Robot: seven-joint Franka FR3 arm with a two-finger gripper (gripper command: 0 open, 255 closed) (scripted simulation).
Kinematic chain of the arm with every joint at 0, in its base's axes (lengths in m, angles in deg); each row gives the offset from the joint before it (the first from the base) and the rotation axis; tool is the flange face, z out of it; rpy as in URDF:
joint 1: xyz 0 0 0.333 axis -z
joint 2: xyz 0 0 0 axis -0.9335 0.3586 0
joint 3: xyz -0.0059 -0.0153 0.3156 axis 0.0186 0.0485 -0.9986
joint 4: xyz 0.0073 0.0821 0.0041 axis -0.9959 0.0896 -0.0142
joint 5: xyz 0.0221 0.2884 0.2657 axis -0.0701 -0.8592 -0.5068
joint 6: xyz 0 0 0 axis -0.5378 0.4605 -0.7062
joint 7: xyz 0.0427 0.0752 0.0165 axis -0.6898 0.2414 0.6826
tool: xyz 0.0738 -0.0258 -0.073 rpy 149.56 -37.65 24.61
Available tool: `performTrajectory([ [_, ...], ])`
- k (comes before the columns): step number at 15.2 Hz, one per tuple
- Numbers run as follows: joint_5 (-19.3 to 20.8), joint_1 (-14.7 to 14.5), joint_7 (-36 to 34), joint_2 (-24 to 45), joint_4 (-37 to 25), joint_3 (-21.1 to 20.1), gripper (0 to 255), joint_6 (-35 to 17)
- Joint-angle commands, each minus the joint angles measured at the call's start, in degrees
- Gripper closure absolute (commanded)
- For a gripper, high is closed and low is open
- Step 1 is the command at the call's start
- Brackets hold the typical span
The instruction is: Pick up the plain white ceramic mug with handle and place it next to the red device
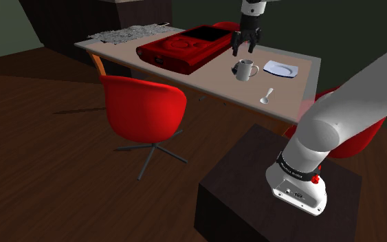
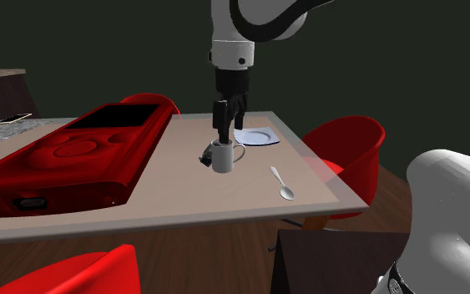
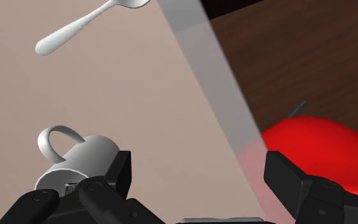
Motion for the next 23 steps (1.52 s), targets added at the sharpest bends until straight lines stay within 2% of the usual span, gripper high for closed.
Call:
performTrajectory([
  [1, -0.82, 0.41, 1.50, 3.82, -2.02, 1.97, 0, -2.17],
  [6, -4.66, 1.49, 5.58, 13.48, -7.45, 6.25, 0, -6.71],
  [11, -10.54, 3.41, 10.32, 23.56, -14.13, 9.32, 0, -9.54],
  [18, -12.05, 3.75, 11.37, 26.02, -11.30, 9.19, 0, -14.52],
  [23, -12.19, 3.78, 11.47, 26.25, -11.09, 9.18, 0, -14.92],
])
